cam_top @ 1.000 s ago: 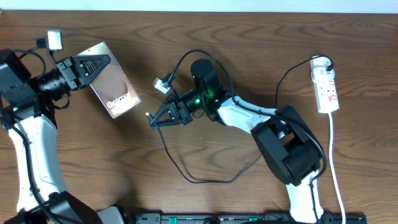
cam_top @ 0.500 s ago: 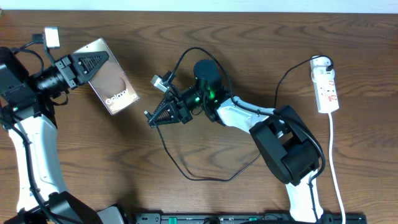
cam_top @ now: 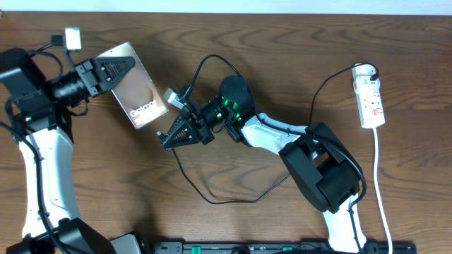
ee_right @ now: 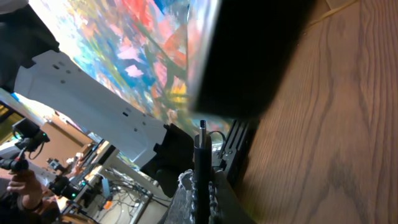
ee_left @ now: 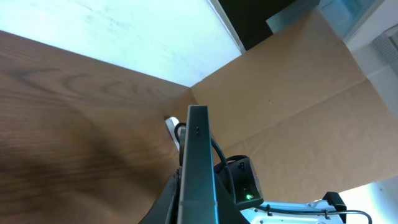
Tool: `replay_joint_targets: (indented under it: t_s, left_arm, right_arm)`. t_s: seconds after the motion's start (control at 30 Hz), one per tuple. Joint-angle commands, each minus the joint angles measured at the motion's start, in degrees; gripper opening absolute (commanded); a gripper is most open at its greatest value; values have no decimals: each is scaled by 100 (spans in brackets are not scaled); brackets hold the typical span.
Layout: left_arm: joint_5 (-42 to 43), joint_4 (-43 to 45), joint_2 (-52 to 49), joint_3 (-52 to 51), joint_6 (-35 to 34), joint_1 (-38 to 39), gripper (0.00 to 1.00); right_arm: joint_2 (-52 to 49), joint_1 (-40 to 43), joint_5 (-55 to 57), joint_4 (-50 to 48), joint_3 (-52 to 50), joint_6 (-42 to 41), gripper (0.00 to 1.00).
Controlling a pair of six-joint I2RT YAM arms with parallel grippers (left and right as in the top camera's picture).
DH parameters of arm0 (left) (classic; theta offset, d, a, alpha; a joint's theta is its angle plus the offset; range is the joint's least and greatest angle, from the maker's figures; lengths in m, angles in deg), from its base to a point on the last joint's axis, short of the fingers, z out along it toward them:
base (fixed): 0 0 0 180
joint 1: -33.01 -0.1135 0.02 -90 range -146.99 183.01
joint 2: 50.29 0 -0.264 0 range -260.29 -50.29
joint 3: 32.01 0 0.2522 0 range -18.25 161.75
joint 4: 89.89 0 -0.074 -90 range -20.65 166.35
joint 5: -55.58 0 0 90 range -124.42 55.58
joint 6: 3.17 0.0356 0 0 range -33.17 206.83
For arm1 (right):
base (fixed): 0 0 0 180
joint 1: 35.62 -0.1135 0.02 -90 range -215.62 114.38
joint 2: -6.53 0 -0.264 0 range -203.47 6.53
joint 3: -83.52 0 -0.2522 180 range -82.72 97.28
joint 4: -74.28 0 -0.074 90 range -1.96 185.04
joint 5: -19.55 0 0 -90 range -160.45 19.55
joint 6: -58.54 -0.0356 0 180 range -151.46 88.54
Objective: Plug charger to phone and switch on socket
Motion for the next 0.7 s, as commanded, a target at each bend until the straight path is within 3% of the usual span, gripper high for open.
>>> replay_joint_targets:
  t_s: [0.0, 0.67]
  left_arm:
    - [-4, 52, 81, -22, -92, 37, 7]
    - [0, 50, 81, -22, -92, 37, 7]
  right_arm:
    - [22, -13, 70, -66, 31, -98, 1]
    - [24, -13, 769, -463, 31, -103, 1]
